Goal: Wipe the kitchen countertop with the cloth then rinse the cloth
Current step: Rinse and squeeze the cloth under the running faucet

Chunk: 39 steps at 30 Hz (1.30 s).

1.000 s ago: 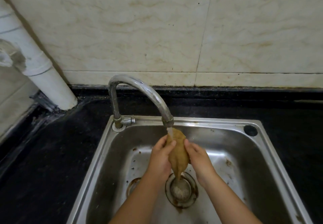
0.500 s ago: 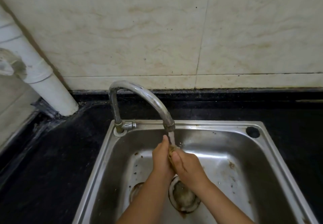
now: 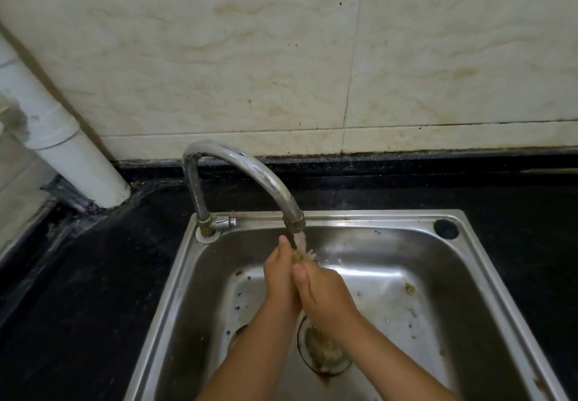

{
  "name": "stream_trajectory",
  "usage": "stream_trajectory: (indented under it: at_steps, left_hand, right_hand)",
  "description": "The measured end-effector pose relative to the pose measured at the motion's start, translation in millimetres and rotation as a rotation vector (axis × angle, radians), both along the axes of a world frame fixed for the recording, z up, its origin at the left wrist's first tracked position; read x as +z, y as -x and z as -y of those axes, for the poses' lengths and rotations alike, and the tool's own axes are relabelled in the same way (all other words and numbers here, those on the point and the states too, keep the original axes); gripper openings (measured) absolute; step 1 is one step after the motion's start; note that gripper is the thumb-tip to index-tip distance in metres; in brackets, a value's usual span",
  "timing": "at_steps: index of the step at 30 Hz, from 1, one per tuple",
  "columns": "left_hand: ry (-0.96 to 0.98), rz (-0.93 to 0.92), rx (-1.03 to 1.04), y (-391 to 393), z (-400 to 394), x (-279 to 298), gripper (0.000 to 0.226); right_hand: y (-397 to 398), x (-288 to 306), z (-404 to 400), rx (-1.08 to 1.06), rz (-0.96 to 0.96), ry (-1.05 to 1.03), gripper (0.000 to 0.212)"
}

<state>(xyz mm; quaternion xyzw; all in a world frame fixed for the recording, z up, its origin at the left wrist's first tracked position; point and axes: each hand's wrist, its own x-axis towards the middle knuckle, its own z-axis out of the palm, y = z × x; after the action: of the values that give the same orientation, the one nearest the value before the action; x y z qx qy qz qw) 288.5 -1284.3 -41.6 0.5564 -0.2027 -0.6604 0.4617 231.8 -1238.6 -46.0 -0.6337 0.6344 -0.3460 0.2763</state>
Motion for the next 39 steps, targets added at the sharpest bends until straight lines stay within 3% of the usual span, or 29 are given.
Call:
stream_trajectory:
  at_steps: [2,4,6,9,13,18,22,26,33,36,39]
  left_hand:
    - [-0.004,-0.057,-0.034,4,-3,0,0.039]
    - [-0.011,-0.067,-0.041,7,-8,2,0.037]
    - [-0.003,-0.012,-0.021,7,-12,0,0.036]
    - [0.030,0.022,0.011,2,-8,1,0.038]
    - [0.045,-0.053,0.006,1,-4,1,0.038]
    - [0.065,-0.001,-0.051,5,-17,5,0.035]
    - [0.071,-0.064,-0.021,-3,-23,7,0.029]
    - [0.013,-0.141,-0.115,-13,-28,3,0.005]
    - [0.076,-0.169,-0.232,-23,-22,0,0.011]
    - [0.172,-0.096,-0.221,-18,-20,1,0.011]
    - [0.209,0.117,-0.166,-9,-18,1,0.022]
  right_hand:
    - [3,1,7,-0.038,-0.038,0.010,0.066]
    - [13,-5,22,-0.138,-0.070,-0.097,0.048]
    - [20,-10,33,-0.182,-0.127,-0.174,0.044]
    - [19,-11,28,-0.194,-0.089,-0.145,0.044]
    - [3,-4,1,-0.011,0.012,0.017,0.049]
    - [18,-7,21,-0.212,-0.021,-0.097,0.035]
    - [20,-7,15,-0.271,0.218,-0.099,0.030]
    - [33,-2,4,-0.232,0.425,-0.131,0.021]
    - [34,7,2,-0.120,0.389,-0.036,0.027]
    - [33,6,1,-0.161,0.339,-0.016,0.017]
    - [25,11,-5,-0.116,0.304,-0.026,0.009]
